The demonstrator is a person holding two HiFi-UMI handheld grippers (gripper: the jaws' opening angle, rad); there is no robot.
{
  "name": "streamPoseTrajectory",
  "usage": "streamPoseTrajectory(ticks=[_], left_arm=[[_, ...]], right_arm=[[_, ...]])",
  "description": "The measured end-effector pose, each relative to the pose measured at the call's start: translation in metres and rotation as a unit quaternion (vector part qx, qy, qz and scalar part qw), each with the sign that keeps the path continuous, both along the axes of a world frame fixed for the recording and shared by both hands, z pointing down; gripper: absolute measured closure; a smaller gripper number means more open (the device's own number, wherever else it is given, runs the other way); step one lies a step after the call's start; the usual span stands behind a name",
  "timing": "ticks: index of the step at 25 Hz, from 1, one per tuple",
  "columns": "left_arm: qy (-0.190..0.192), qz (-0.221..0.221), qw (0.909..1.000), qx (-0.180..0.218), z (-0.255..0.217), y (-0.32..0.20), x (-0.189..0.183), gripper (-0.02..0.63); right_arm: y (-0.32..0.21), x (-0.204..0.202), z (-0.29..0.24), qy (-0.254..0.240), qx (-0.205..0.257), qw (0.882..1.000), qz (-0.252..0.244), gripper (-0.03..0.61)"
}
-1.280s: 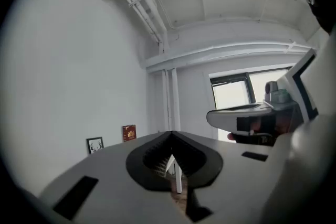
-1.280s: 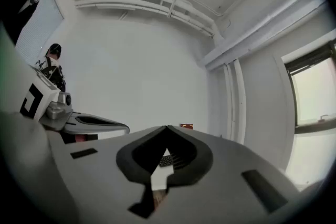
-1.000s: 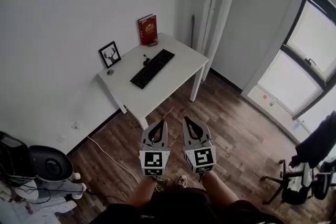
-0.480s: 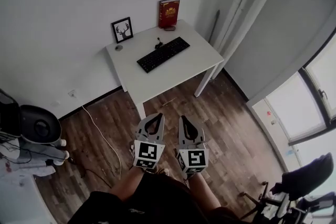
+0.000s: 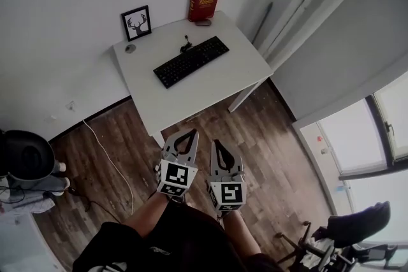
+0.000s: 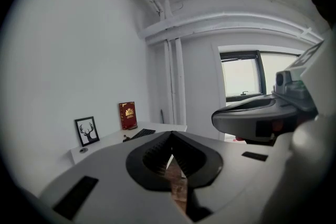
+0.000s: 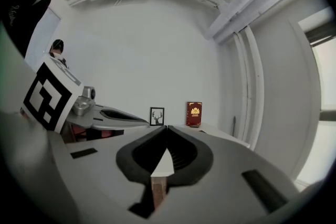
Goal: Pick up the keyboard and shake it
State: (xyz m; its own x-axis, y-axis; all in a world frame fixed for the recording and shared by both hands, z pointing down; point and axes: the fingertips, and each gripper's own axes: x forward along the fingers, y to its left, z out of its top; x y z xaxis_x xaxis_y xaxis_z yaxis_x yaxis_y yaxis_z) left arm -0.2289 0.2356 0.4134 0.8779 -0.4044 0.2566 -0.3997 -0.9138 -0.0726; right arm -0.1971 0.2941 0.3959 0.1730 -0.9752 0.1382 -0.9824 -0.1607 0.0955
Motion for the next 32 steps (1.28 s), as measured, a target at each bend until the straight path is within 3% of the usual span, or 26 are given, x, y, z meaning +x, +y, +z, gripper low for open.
streamPoseTrajectory(ticks=[7, 13, 23, 27, 29, 32], left_arm=[[-0.023, 0.021, 0.9995, -0.006, 0.012, -0.091, 0.075, 0.612], [-0.069, 0.007, 0.9968, -0.041, 0.039, -0.17, 0.093, 0.614], [-0.117, -0.03, 0.991, -0.056, 0.074, -0.252, 0.125, 0.613], [-0.175, -0.058, 0.981, -0.059, 0.107, -0.288, 0.147, 0.614], [-0.212, -0.071, 0.9732, -0.056, 0.121, -0.303, 0.157, 0.614], [-0.244, -0.086, 0.9625, -0.082, 0.141, -0.309, 0.169, 0.614]], right_arm=[[-0.104, 0.069, 0.014, -0.004, -0.044, 0.999, -0.017, 0.557], [-0.192, 0.097, 0.026, 0.009, -0.068, 0.997, -0.044, 0.557], [-0.278, 0.143, 0.049, 0.005, -0.098, 0.989, -0.113, 0.557], [-0.326, 0.164, 0.066, 0.003, -0.104, 0.976, -0.193, 0.557], [-0.345, 0.173, 0.077, 0.009, -0.115, 0.964, -0.24, 0.557], [-0.361, 0.194, 0.098, 0.027, -0.141, 0.942, -0.304, 0.557]])
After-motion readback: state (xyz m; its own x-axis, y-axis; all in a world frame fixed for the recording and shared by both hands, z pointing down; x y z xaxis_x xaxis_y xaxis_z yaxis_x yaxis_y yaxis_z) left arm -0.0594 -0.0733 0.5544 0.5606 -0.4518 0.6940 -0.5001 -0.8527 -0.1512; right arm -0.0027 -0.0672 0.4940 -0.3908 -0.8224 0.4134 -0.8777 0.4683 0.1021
